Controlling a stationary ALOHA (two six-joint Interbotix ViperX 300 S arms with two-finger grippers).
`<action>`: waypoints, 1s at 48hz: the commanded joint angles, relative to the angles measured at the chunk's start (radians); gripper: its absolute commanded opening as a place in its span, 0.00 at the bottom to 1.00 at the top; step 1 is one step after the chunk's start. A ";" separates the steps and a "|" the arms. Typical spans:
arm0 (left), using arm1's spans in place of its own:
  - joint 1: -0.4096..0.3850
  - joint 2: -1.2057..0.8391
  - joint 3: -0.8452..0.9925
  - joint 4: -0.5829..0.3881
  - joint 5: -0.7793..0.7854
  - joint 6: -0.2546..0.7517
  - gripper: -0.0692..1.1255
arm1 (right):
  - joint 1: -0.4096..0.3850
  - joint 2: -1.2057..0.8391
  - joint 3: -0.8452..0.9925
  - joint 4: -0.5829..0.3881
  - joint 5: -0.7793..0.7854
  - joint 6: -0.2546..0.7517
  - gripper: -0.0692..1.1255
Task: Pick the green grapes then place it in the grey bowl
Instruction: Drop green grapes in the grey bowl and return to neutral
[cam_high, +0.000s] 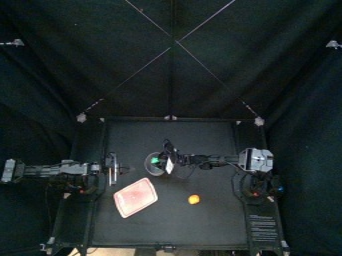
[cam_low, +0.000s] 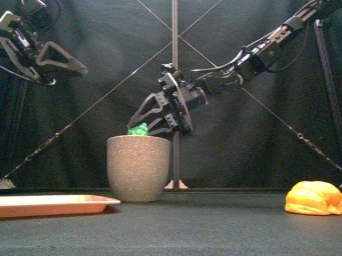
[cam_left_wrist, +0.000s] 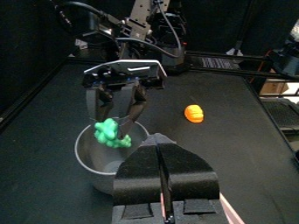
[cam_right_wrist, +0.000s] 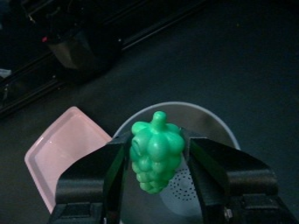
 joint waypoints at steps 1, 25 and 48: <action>0.002 0.003 -0.014 0.000 -0.008 0.002 0.18 | 0.006 -0.012 -0.017 -0.005 0.002 -0.008 0.72; 0.002 0.003 -0.014 -0.011 -0.008 -0.002 0.18 | 0.011 -0.120 -0.002 -0.051 0.049 -0.014 0.81; 0.002 0.003 -0.009 -0.015 -0.008 0.003 0.18 | 0.003 -0.479 0.342 -0.141 0.051 -0.017 0.81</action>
